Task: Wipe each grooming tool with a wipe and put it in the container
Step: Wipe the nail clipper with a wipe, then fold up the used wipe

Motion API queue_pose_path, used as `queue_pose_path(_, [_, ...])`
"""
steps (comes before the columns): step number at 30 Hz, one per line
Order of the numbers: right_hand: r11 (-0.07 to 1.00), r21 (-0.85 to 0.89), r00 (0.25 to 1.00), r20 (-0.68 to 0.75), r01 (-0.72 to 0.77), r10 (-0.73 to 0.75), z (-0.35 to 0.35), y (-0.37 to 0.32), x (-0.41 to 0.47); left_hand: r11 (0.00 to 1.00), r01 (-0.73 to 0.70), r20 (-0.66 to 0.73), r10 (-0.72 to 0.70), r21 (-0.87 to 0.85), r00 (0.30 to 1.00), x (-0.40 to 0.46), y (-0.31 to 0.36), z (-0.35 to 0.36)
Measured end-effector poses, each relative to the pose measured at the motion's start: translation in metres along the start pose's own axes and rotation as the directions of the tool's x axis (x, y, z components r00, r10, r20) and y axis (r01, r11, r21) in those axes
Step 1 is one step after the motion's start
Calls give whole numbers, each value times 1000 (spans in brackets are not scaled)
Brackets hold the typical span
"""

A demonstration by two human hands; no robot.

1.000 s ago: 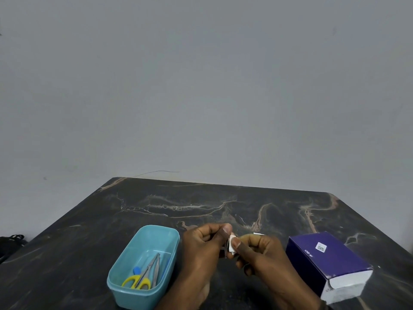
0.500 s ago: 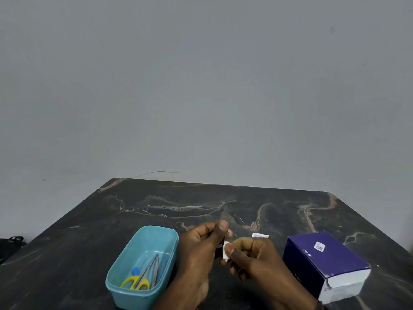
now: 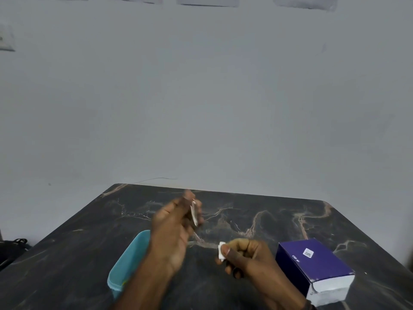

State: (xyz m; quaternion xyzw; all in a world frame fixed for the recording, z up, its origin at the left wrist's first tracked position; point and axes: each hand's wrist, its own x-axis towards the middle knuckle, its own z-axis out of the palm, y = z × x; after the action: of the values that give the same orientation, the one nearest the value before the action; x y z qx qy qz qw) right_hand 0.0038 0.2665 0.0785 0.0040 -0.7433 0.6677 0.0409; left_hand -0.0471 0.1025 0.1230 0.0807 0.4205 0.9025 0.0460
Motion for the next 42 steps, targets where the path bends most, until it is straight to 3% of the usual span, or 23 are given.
queue_pose_path(2, [999, 49, 998, -68, 7, -4, 1, -1, -1, 991, -126, -11, 127, 36, 992, -3, 33, -3])
queue_pose_path(5, [994, 108, 987, -158, 16, 1, 0, -2, -1, 910, -280, -12, 298, 307, 955, -16, 70, -9])
queue_pose_path(8, [988, 152, 978, -209, 32, 0, 1, -5, -2, 756, -300, 35, 346, 582, 938, -23, 80, -20])
queue_pose_path(12, [983, 174, 966, -257, 63, -17, 0, -5, -3, 548, -242, 27, 371, 800, 928, -18, 78, -47])
queue_pose_path(15, [983, 170, 963, -269, 61, -13, -1, -4, -1, 346, -115, 24, 257, 931, 966, -19, 77, -63])
queue_pose_path(18, [987, 156, 962, -273, 49, -4, 2, -2, -1, -2, -11, 12, 105, 1000, 994, -17, 66, -69])
queue_pose_path(20, [988, 149, 965, -263, 47, -6, 4, -3, -2, -177, 8, 5, 71, 984, 997, -12, 56, -69])
queue_pose_path(24, [988, 148, 967, -253, 52, -12, 4, -4, -3, -356, 53, -37, 53, 933, 998, -6, 39, -69])
queue_pose_path(28, [989, 140, 971, -239, 55, -20, 3, -4, -4, -453, 64, -54, 36, 889, 998, -7, 30, -67])
queue_pose_path(33, [986, 153, 974, -226, 62, -26, 4, -6, -5, -476, 44, -24, 47, 879, 999, -11, 28, -66])
queue_pose_path(38, [984, 146, 970, -236, 97, -61, 7, -8, -8, -380, -12, 92, 193, 925, 977, -12, 31, -54])
queue_pose_path(42, [966, 11, 909, -341, 258, -239, 15, -4, -9, -240, -160, 206, 178, 958, 962, 6, 18, -26])
